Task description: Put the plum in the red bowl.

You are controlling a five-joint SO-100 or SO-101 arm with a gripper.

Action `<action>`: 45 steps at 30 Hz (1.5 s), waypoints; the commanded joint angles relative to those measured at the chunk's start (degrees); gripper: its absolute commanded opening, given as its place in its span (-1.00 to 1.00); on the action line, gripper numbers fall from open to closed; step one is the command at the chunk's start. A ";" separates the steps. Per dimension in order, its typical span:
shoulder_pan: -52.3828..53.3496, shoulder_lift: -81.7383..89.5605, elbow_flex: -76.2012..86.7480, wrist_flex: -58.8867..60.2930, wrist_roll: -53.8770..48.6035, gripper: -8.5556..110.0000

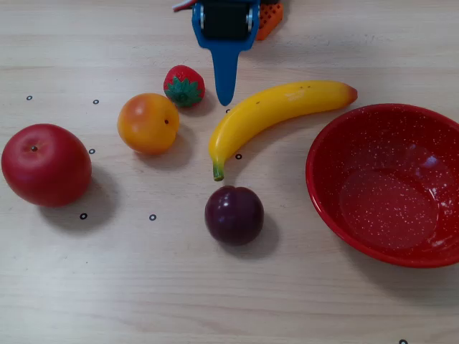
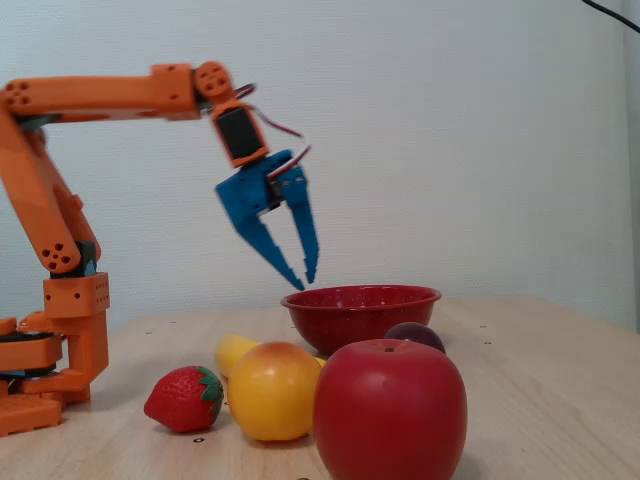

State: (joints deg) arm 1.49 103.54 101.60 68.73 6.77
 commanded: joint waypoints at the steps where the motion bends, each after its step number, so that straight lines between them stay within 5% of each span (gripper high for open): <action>1: 1.49 -2.72 -10.81 2.81 -1.76 -0.85; 7: 1.85 -13.45 -23.73 6.15 -0.35 -0.84; 19: 1.58 -28.74 -37.97 16.79 2.81 -0.33; 45: 0.35 -52.82 -56.34 14.77 8.00 -0.20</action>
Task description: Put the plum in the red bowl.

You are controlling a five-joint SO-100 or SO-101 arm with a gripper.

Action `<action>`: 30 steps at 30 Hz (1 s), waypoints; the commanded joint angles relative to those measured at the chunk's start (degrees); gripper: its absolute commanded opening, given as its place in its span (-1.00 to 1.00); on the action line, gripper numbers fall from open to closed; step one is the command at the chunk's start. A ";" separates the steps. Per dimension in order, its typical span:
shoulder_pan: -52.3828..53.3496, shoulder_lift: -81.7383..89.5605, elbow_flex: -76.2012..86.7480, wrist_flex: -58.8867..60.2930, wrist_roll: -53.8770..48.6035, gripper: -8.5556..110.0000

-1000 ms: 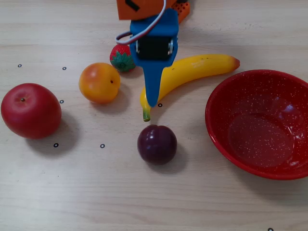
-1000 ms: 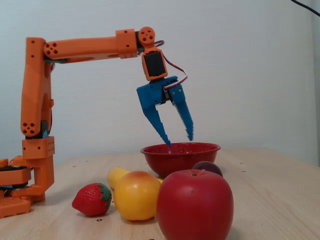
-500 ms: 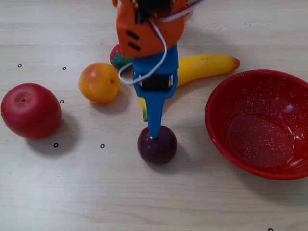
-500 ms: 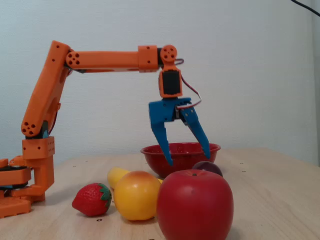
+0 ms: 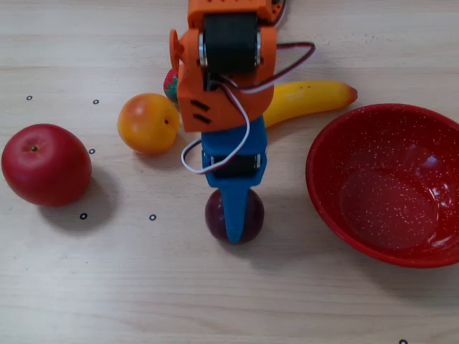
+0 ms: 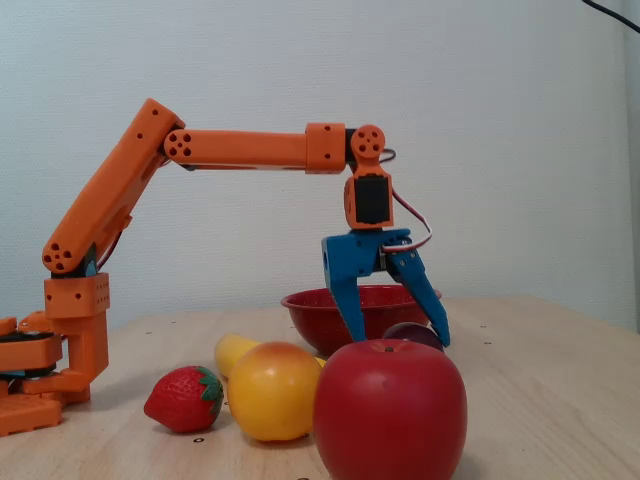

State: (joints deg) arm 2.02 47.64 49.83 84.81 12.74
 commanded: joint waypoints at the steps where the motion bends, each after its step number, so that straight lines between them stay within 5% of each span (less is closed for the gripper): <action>1: -0.18 2.81 -4.57 -1.67 2.11 -0.20; 30: -0.70 -0.35 -5.19 -3.34 3.25 -0.30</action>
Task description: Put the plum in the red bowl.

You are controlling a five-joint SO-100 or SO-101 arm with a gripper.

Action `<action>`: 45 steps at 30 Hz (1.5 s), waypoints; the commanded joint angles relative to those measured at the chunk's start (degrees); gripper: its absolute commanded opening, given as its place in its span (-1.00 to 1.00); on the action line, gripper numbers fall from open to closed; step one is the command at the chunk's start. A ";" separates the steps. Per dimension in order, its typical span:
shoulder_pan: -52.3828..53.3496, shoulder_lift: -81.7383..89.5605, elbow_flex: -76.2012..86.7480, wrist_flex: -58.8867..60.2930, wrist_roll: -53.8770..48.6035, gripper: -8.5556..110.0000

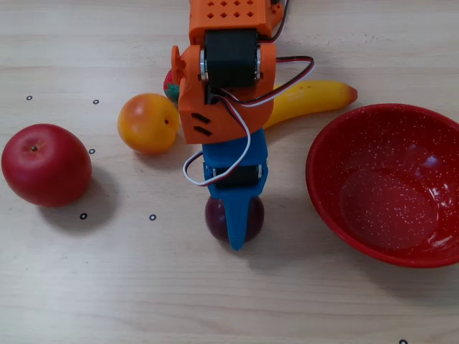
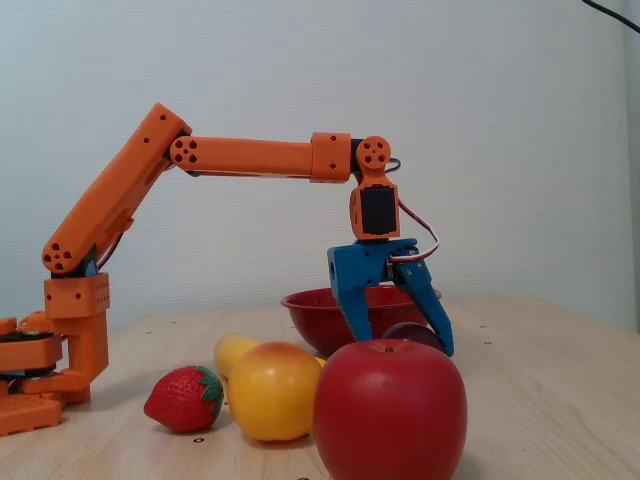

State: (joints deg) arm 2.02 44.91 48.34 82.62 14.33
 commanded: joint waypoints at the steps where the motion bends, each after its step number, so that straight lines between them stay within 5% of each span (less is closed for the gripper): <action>1: -0.70 2.29 -3.69 -1.14 1.67 -0.30; 16: -1.58 1.76 -3.87 -2.20 1.67 -0.84; 33: -3.08 6.59 -7.12 2.90 1.49 -0.85; 45: -2.81 24.79 -3.43 9.32 -2.02 -0.85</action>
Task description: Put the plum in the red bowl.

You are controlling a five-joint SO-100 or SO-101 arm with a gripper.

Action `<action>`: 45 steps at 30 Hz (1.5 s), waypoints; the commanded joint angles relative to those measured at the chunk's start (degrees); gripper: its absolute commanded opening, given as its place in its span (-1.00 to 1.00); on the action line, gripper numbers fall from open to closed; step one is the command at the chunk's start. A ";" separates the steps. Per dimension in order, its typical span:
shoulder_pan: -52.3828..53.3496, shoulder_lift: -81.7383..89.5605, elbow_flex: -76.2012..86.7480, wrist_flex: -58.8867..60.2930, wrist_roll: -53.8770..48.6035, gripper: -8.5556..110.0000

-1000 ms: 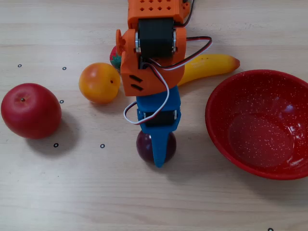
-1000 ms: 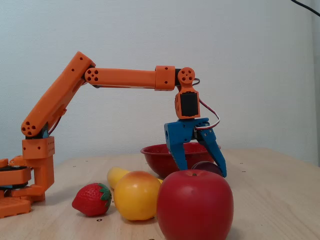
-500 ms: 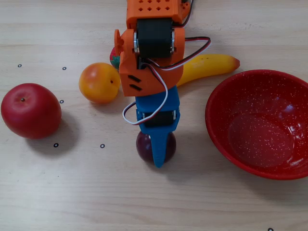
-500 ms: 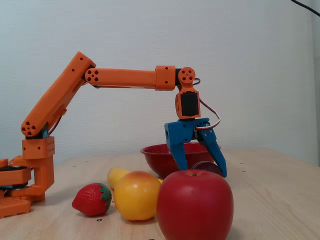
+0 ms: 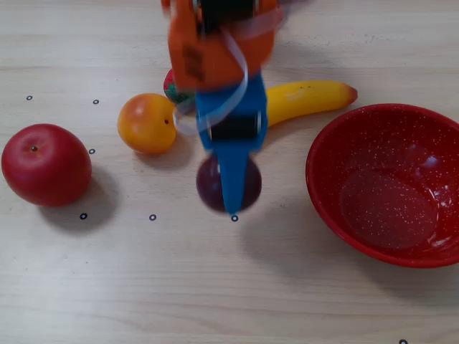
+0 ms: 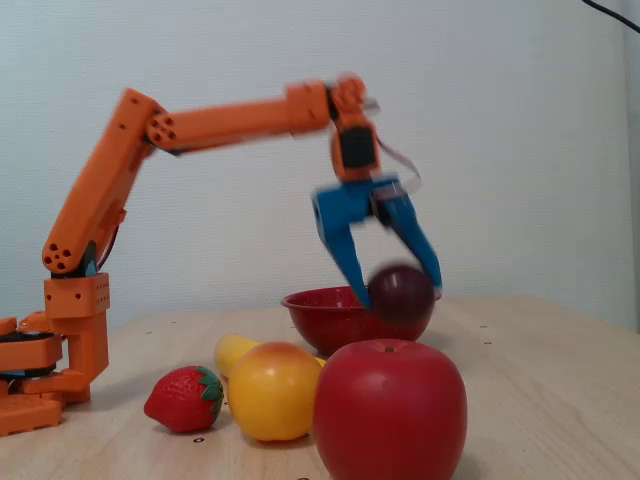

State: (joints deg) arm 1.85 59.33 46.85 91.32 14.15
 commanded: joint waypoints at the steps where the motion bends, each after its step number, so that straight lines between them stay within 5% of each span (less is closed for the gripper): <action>1: -2.11 12.22 -1.41 0.70 -2.20 -0.85; 19: 21.62 30.94 5.01 -1.23 -9.14 -0.85; 40: 30.59 7.47 -3.25 -2.99 -8.17 -0.85; 45: 30.32 3.96 -3.87 -1.23 -5.54 -0.36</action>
State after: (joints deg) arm 31.82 60.29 48.34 90.00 6.68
